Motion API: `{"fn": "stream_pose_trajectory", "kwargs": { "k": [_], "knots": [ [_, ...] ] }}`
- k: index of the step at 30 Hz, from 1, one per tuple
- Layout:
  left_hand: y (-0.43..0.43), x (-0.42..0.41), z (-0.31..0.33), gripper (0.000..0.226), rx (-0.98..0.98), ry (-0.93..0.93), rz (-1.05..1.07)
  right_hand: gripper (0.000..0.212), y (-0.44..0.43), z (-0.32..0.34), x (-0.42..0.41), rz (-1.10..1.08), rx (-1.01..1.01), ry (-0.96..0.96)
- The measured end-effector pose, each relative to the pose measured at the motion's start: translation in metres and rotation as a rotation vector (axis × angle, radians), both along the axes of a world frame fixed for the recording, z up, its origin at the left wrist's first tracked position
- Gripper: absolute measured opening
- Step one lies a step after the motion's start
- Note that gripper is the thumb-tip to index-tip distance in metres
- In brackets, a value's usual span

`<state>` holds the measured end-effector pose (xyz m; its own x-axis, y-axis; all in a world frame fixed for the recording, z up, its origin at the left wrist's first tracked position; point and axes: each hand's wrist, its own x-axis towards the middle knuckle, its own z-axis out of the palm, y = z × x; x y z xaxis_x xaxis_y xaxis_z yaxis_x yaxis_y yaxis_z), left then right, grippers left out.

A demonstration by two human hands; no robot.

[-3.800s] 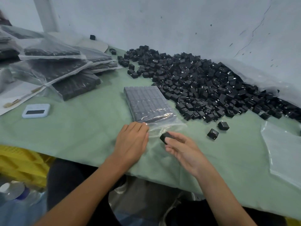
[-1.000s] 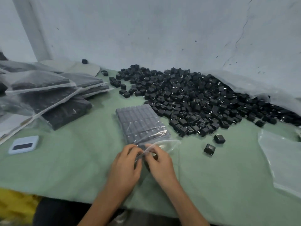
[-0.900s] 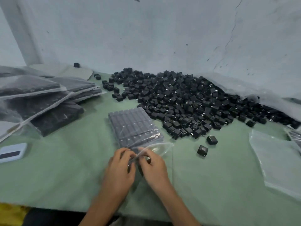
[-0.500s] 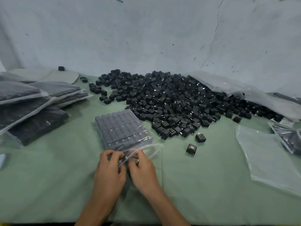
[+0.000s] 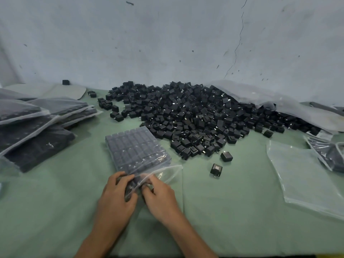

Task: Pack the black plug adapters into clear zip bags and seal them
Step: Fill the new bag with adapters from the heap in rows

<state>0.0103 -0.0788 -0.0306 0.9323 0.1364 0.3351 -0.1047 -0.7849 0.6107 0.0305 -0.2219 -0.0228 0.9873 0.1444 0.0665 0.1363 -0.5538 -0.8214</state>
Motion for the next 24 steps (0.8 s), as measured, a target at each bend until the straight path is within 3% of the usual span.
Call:
{"fn": "stream_pose_trajectory", "kwargs": {
  "k": [7,12,20,24],
  "knots": [
    [-0.002,0.002,-0.005,0.050,-0.018,-0.023,0.039,0.023,0.002,0.000,-0.002,-0.022,-0.026,-0.004],
    [-0.001,0.011,-0.007,0.079,-0.180,0.087,0.094,0.028,0.004,-0.001,-0.002,-0.035,-0.039,-0.020],
    [-0.025,0.015,-0.001,0.069,-0.264,0.113,0.094,0.035,0.000,-0.003,-0.002,-0.088,0.077,-0.042],
    [-0.013,0.010,-0.003,0.070,-0.314,0.152,-0.058,0.035,-0.001,-0.002,-0.001,-0.091,0.093,-0.021]
  ]
}}
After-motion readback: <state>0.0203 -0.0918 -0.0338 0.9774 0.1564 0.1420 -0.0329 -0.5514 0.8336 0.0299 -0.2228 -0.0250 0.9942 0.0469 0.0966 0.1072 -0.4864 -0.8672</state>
